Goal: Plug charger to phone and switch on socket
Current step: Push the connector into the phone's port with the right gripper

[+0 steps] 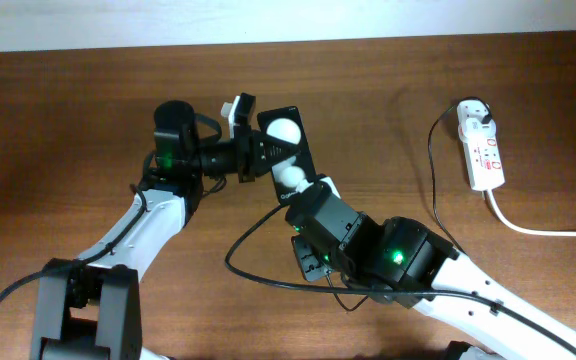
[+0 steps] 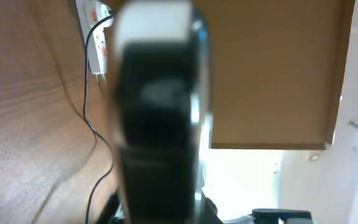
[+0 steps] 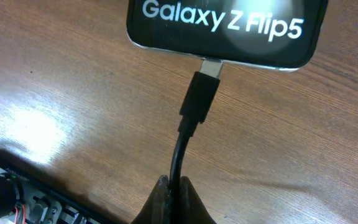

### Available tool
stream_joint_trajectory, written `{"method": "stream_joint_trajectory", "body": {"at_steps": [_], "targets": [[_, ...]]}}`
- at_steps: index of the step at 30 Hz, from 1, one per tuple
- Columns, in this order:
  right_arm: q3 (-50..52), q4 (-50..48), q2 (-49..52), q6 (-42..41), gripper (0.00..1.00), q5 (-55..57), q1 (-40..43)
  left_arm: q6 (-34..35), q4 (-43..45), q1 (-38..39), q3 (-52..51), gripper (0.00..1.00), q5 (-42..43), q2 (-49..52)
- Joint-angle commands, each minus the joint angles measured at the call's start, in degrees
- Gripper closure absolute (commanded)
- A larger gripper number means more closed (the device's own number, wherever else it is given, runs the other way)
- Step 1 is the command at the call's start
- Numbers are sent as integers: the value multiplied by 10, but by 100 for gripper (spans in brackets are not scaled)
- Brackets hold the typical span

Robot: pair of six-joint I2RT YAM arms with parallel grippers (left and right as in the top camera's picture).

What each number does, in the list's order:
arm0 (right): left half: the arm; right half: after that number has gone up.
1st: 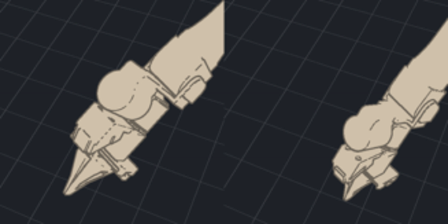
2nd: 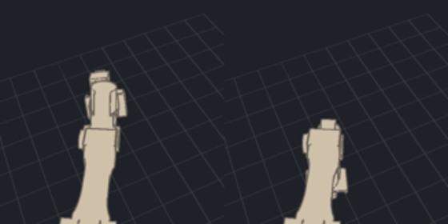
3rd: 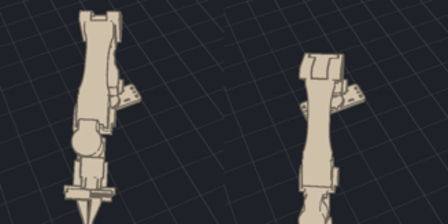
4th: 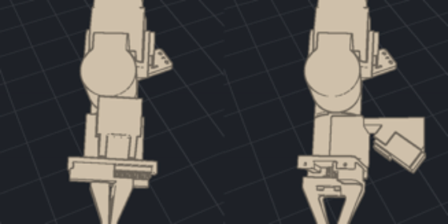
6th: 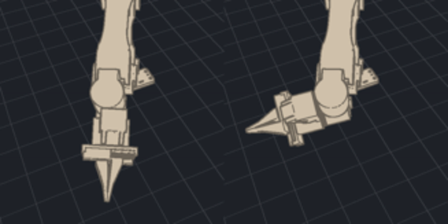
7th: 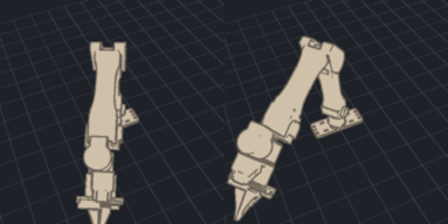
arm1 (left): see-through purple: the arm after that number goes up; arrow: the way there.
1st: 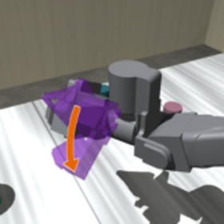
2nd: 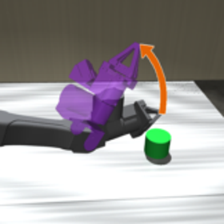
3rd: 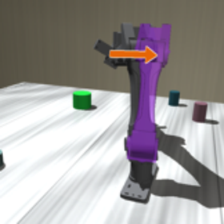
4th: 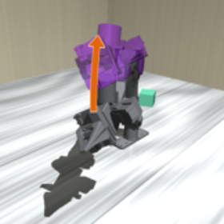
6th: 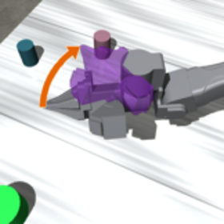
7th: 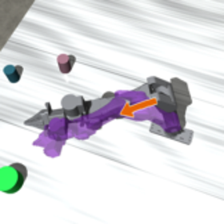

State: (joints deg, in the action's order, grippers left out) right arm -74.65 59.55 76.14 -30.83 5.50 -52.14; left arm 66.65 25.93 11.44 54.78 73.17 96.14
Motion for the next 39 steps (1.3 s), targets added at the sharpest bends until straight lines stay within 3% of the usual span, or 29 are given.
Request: {"method": "stream_joint_trajectory", "body": {"at_steps": [1,5,7,9,12,16,25,27,39], "targets": [[-2,-19,4,6,96,61,8,-40,-1,12,8,100,111,-1],[-2,-20,4,4,96,77,8,-19,-1,12,8,100,136,-1],[-2,-20,4,4,95,77,8,42,-1,12,8,100,141,-1],[-2,-20,4,4,96,77,8,60,-1,12,8,100,141,-1],[-2,-20,4,4,96,77,8,53,0,12,8,100,143,-1],[-2,-20,4,4,95,77,8,-18,0,12,8,100,143,-1],[-2,-20,4,3,71,43,8,-29,1,12,8,100,79,-1],[-2,-20,4,-28,71,41,8,-19,1,12,8,100,60,-1],[-2,-41,14,-31,80,5,8,32,1,12,8,100,-12,-1]]}}
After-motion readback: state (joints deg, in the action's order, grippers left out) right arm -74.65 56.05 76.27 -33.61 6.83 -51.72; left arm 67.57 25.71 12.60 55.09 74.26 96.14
